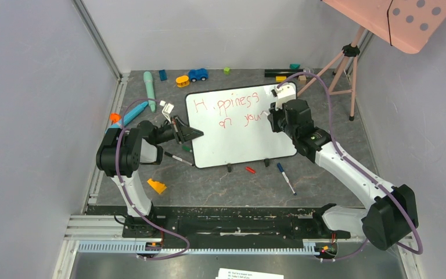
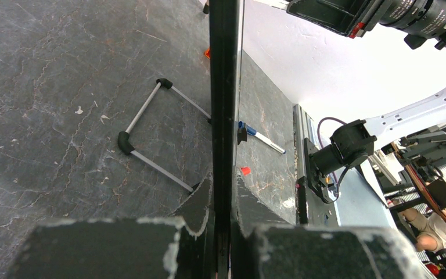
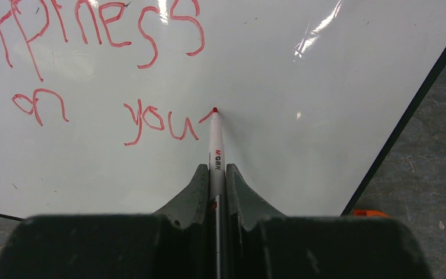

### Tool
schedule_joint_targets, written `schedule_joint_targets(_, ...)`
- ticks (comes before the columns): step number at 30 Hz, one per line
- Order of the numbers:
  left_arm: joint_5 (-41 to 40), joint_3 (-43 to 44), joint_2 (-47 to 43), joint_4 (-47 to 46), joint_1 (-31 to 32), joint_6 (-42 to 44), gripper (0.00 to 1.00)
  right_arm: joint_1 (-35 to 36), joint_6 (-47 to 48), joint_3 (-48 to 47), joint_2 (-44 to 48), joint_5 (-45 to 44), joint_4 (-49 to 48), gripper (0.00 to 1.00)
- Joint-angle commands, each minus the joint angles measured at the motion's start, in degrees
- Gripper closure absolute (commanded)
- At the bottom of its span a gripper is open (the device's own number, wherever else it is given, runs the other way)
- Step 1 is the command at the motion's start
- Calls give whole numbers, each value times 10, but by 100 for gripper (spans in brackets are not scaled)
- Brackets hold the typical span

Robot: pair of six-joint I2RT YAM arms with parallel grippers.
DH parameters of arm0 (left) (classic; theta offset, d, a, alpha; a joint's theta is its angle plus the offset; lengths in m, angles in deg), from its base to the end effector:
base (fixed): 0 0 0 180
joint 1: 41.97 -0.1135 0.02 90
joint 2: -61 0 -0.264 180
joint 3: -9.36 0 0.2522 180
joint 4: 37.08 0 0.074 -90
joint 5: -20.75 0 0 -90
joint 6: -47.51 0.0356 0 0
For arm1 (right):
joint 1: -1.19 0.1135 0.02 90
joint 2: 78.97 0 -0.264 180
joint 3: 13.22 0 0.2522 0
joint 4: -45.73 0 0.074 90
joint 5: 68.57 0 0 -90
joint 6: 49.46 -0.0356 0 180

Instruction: Write a sentence on the whiteboard

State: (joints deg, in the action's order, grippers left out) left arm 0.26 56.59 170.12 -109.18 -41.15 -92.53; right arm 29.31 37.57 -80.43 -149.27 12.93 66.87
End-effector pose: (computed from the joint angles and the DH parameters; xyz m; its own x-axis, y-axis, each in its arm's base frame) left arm 0.3099 -0.0378 0.1558 -0.5966 -0.2598 -0.7594 0.7311 0.2144 -0.6477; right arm 0.2516 0.1285 0.3036 -0.3795 -0.1447 -0.9138 -0.3280 0.9446 -0.0133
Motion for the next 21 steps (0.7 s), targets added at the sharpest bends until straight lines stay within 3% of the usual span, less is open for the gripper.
schedule_joint_targets(1, 3, 4, -5, -33, -5, 44, 98, -3, -1, 10, 12, 1, -12, 100)
schedule_joint_targets(10, 3, 4, -6, -33, -5, 44, 98, -4, -9, 50, 33, 19, -10, 100)
schedule_joint_targets(21, 3, 4, -6, -33, -5, 44, 98, -4, 1, 12, 11, 5, -9, 100)
